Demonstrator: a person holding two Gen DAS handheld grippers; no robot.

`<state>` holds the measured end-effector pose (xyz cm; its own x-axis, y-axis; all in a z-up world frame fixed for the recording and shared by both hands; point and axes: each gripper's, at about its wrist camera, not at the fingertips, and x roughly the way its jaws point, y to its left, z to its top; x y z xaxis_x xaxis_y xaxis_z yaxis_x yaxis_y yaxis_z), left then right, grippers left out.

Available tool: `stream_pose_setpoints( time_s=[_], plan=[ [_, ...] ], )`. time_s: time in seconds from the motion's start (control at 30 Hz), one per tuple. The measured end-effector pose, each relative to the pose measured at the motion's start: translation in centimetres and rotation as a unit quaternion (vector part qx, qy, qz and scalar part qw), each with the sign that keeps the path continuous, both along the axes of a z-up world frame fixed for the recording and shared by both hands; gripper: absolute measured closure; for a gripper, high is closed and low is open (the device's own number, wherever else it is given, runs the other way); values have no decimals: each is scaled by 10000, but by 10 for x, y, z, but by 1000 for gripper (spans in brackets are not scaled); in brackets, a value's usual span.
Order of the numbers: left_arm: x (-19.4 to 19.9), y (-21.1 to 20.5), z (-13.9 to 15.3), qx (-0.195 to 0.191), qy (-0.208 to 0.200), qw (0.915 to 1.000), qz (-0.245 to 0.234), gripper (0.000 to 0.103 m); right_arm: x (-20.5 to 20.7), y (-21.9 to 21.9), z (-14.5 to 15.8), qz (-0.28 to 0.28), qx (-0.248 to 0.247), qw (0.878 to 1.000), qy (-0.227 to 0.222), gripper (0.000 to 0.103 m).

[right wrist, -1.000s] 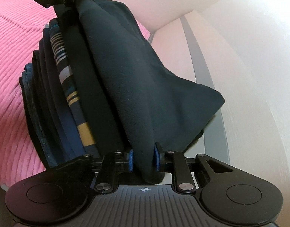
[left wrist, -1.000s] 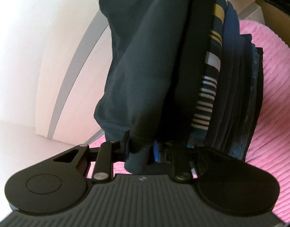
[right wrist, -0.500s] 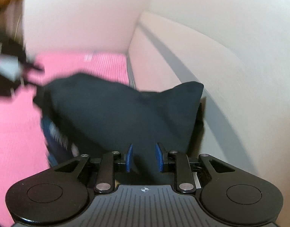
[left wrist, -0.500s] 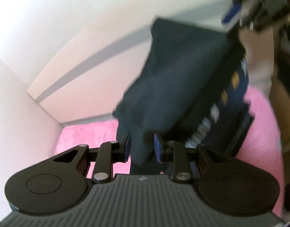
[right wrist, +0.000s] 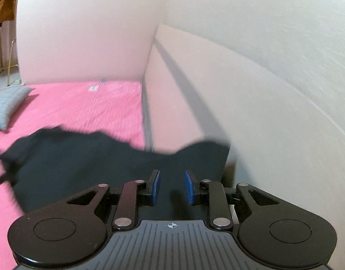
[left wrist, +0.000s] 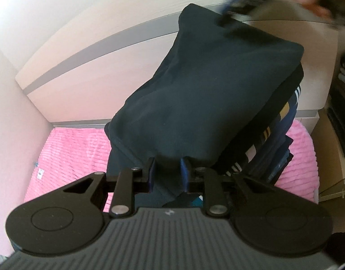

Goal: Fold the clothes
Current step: 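Lower the sweater onto the stack and open both tools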

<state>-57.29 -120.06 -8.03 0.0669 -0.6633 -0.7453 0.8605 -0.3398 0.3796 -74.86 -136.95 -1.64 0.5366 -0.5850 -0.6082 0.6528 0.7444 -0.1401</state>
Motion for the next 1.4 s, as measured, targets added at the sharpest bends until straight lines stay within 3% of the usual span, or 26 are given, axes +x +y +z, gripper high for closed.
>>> stream_pose_setpoints(
  time_s=[0.17,0.33,0.4,0.43,0.5,0.63,0.8,0.9,1.07,1.1,1.13,1.17,1.27,1.4],
  plan=[
    [6,4,7,22,26,9999,99,84,9,-63,-46,-563,958,9938,35,79],
    [9,1,6,17,54,9997,249,84,15,-66,-46,-445,984,9941,117,78],
    [10,1,9,54,93,9996,266,84,12,-58,-38,-490,960,9942,-4,75],
    [10,1,11,53,114,9995,278,84,9,-50,-34,-515,937,9942,-106,56],
    [10,4,15,-24,159,9993,340,83,0,-25,-25,-571,876,9938,-388,33],
    [17,17,29,-328,430,9962,679,82,-17,22,-31,-476,1233,9894,-606,33],
    [24,24,26,-163,592,9941,898,82,-27,49,-59,-439,1712,9830,-503,33],
    [26,29,26,-130,701,9922,1027,80,-35,58,-44,-502,1598,9832,-728,33],
    [27,59,40,-238,1039,9853,1338,63,-57,100,-20,-730,1374,9827,-1001,29],
    [27,67,40,-219,1116,9835,1404,60,-62,112,-17,-827,1370,9816,-1045,19],
    [26,75,41,-200,1194,9817,1469,52,-65,125,-17,-942,1359,9803,-1078,10],
    [26,83,41,-183,1271,9797,1536,36,-68,138,-17,-1044,1358,9792,-1091,9],
    [24,109,42,-219,1489,9724,1783,10,-72,179,-16,-1287,1403,9768,-983,9],
    [28,146,43,-185,1913,9581,2123,1,-74,232,-2,-1651,1384,9734,-774,9]
  ],
)
